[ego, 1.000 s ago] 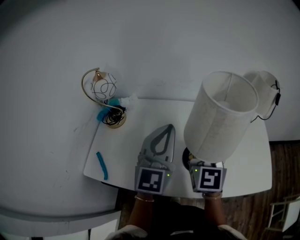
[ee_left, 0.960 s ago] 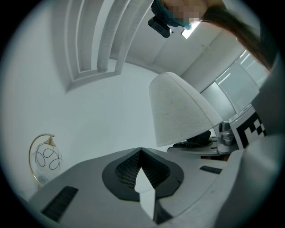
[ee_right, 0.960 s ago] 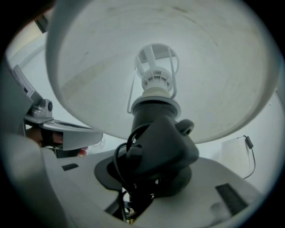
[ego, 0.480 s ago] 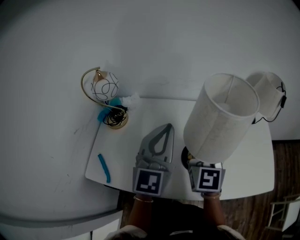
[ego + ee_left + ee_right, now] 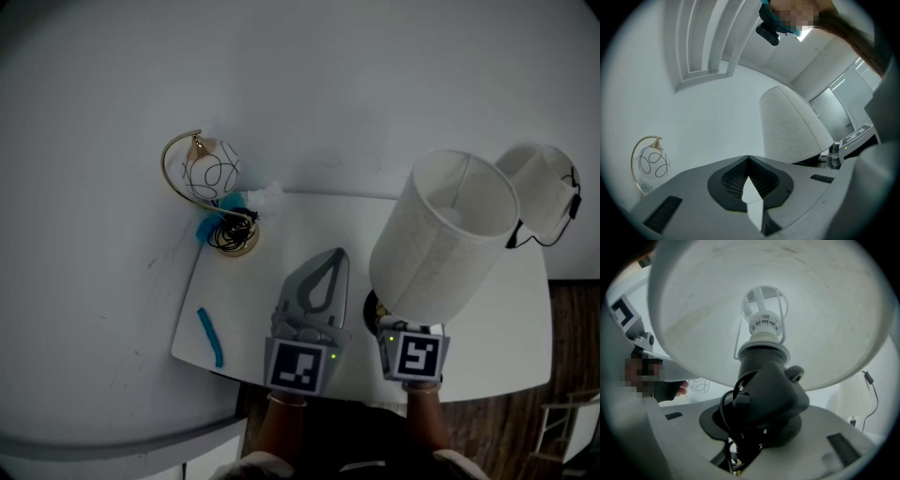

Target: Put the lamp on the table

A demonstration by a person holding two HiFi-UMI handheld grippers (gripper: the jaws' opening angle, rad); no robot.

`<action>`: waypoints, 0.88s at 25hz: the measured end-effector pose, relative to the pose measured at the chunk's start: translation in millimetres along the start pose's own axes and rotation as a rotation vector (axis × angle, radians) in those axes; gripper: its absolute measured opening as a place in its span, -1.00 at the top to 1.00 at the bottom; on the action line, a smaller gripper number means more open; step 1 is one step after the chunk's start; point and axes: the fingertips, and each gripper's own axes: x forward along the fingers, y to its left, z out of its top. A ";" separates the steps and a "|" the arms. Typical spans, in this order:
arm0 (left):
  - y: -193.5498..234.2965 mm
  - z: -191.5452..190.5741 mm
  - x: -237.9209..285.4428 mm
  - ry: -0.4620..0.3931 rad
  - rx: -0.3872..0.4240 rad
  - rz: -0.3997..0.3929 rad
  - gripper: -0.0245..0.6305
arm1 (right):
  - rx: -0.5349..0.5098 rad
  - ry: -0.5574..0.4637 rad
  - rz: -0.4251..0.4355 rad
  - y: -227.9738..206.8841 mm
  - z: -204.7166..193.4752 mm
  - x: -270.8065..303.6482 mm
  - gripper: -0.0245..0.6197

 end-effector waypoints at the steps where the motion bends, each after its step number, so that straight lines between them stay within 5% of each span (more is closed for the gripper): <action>1: -0.1 -0.7 -0.5 0.001 -0.002 0.000 0.93 | 0.001 -0.002 -0.002 0.1 -1.3 0.4 0.53; 22: -6.7 -14.7 2.7 0.021 -0.031 0.010 0.93 | -0.002 -0.012 -0.026 -12.6 -35.0 -1.2 0.53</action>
